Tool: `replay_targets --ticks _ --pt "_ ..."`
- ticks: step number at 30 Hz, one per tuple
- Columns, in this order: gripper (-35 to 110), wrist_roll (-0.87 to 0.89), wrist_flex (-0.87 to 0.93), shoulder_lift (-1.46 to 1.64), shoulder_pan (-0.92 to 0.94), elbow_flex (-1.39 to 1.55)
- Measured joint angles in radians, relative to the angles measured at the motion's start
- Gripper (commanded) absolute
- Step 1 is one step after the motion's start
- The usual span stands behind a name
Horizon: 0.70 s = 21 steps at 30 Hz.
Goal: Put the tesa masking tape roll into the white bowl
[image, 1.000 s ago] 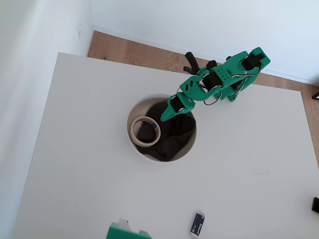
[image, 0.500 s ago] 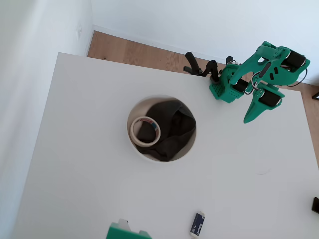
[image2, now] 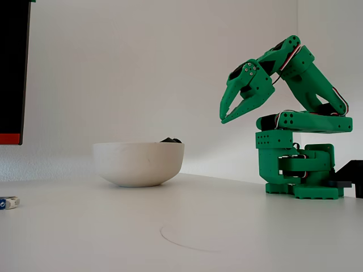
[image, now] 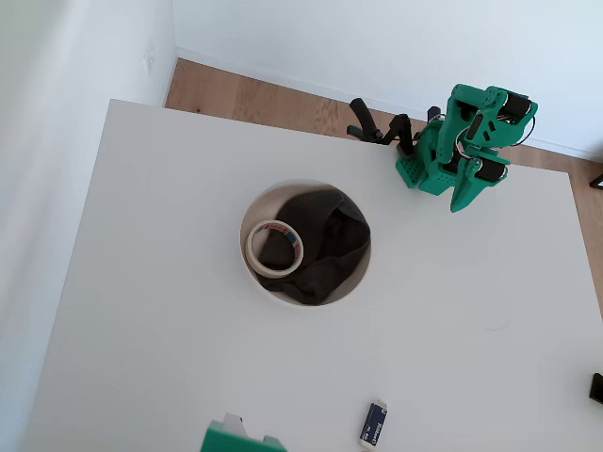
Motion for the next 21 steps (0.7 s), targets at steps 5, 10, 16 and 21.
replay_targets --ticks 5,10,16,21 --pt "-8 0.012 -0.057 0.064 -0.017 0.138" --pt "-8 0.044 -0.115 0.066 -0.061 0.184" --pt "-8 0.078 -0.141 0.066 -0.126 0.210" --pt "-8 0.087 -0.167 0.066 -0.132 0.256"
